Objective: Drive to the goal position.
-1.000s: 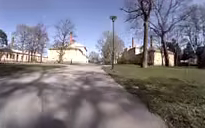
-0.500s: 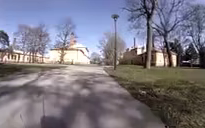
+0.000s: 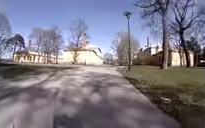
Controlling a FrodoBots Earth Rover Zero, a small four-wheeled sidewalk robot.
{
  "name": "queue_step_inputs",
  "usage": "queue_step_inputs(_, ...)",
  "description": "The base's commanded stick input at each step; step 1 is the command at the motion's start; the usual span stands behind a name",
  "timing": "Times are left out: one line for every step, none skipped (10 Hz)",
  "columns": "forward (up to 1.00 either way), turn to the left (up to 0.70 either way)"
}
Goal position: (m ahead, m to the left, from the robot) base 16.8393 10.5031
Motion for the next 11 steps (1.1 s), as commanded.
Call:
queue_step_inputs(0.85,0.00)
queue_step_inputs(0.85,0.00)
queue_step_inputs(0.85,0.00)
queue_step_inputs(0.85,0.00)
queue_step_inputs(0.85,0.00)
queue_step_inputs(0.85,0.00)
queue_step_inputs(0.85,0.00)
queue_step_inputs(0.85,0.00)
queue_step_inputs(0.85,0.00)
queue_step_inputs(0.85,0.00)
queue_step_inputs(0.85,0.00)
